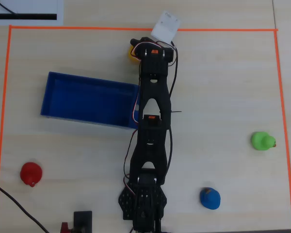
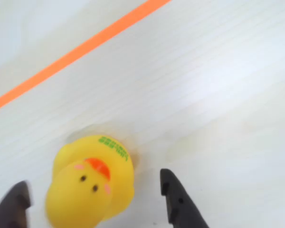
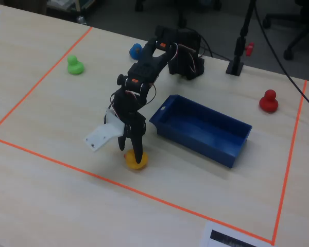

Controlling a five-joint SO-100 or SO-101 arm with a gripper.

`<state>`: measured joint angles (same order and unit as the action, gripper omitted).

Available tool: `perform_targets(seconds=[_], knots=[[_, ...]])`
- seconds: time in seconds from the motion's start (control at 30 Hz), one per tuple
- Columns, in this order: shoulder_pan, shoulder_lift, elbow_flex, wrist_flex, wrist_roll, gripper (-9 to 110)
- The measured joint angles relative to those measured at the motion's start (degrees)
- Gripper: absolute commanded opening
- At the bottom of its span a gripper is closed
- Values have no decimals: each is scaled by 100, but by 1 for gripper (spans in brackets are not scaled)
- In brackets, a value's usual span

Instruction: Grasp yellow duck and put it into box.

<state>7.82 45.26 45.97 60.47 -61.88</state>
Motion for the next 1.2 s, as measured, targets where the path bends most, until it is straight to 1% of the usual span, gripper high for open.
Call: perform_targets(seconds=[0.1, 0.23, 0.4, 0.5, 0.63, 0.77, 0.83, 0.87, 1.03, 1.2], knots=[[-114, 0, 237, -132, 149, 0], [-299, 18, 299, -281, 483, 0], [-396, 167, 264, -193, 853, 0], [-334, 501, 62, 466, 1072, 0], [-229, 1740, -694, 1688, 1327, 0], [-650, 3199, -809, 3208, 1512, 0], [-1072, 3964, -325, 3779, 1670, 0], [-1327, 4368, 70, 3876, 1767, 0], [-2549, 5845, 2408, 3885, 2408, 0], [-3850, 6021, 4271, 3059, 3226, 0]])
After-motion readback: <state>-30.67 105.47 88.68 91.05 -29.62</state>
